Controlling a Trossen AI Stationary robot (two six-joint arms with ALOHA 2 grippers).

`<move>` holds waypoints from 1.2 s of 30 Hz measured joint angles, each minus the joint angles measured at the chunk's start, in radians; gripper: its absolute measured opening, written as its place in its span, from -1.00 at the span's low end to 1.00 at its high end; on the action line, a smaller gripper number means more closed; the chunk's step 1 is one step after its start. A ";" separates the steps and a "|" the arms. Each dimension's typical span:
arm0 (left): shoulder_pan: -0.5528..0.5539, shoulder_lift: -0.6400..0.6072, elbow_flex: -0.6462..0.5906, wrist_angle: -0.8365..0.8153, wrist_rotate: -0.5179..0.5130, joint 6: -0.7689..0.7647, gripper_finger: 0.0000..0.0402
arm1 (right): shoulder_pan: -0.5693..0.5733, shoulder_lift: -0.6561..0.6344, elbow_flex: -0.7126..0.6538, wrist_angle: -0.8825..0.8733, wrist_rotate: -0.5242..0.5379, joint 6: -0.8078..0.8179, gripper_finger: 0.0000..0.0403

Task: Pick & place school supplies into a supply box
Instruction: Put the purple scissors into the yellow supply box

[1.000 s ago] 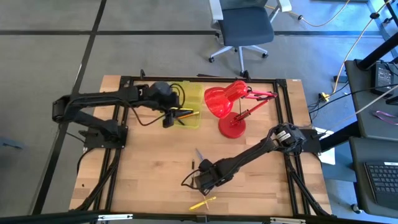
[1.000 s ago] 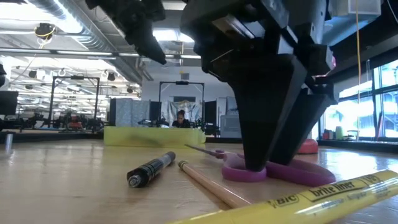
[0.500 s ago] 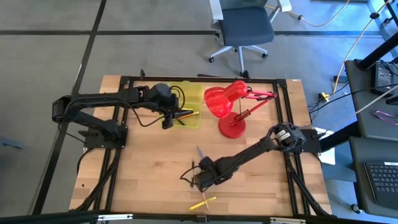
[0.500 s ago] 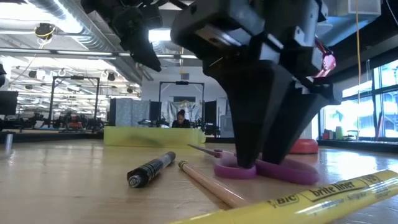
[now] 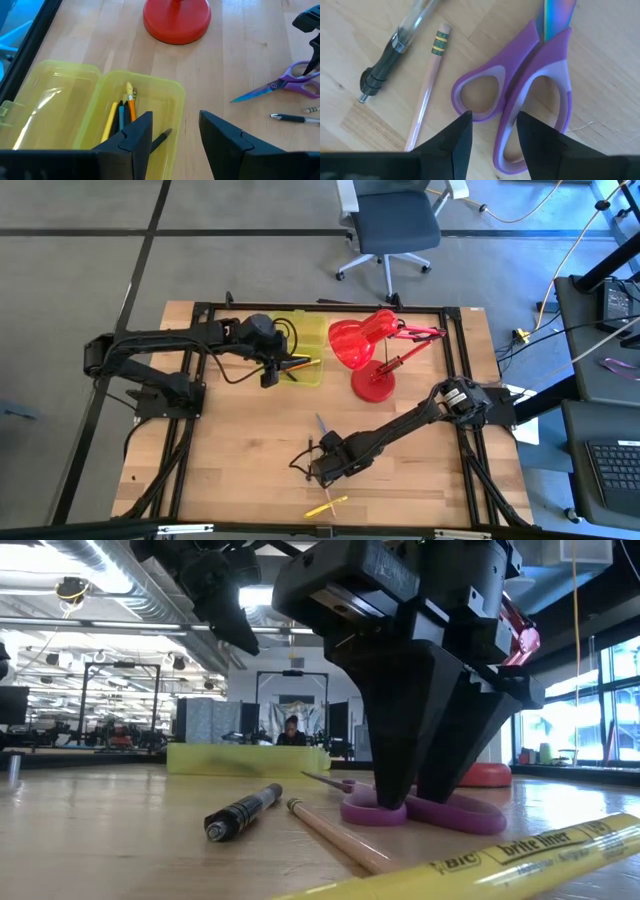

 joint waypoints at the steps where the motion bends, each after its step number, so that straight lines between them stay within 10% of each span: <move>1: 0.000 0.000 0.000 0.000 0.000 0.000 -0.23 | 0.000 0.000 0.000 0.000 0.000 0.004 -0.22; 36: 0.000 0.001 0.000 0.000 0.001 0.000 -0.21 | -0.006 -0.001 0.007 0.011 -0.007 0.021 -0.22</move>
